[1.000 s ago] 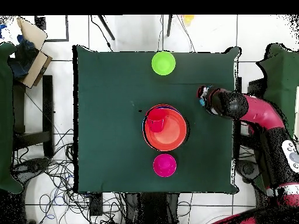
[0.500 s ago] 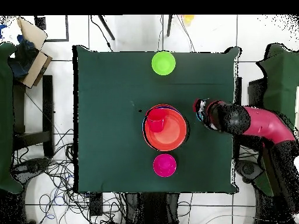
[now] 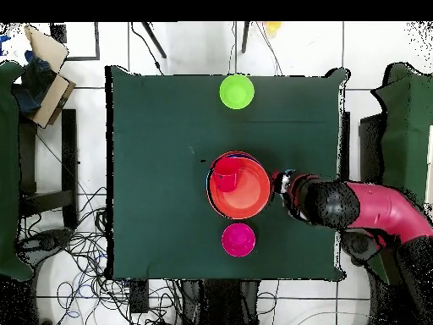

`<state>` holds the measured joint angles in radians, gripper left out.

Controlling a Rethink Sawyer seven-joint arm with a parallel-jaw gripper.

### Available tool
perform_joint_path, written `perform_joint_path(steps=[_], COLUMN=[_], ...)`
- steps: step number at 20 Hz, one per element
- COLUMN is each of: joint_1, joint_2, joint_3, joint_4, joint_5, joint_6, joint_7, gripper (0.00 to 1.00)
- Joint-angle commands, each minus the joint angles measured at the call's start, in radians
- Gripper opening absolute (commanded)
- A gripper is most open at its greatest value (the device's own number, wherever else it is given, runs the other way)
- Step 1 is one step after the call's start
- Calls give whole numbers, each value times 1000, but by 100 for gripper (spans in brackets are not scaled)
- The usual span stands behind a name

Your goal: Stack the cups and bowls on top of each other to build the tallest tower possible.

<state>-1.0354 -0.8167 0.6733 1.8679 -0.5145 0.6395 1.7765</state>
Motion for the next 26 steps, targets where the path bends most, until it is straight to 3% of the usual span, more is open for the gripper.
perform_joint_path(steps=[1, 10, 19, 26], joint_1=[11, 59, 162, 248], joint_2=[-201, -354, -330, -238], joint_3=[-10, -31, -100, -157], joint_4=[268, 399, 358, 213], joint_5=[78, 215, 216, 206], joint_6=[59, 31, -2, 41], joint_7=[12, 84, 157, 174], gripper=[0, 0, 0, 0])
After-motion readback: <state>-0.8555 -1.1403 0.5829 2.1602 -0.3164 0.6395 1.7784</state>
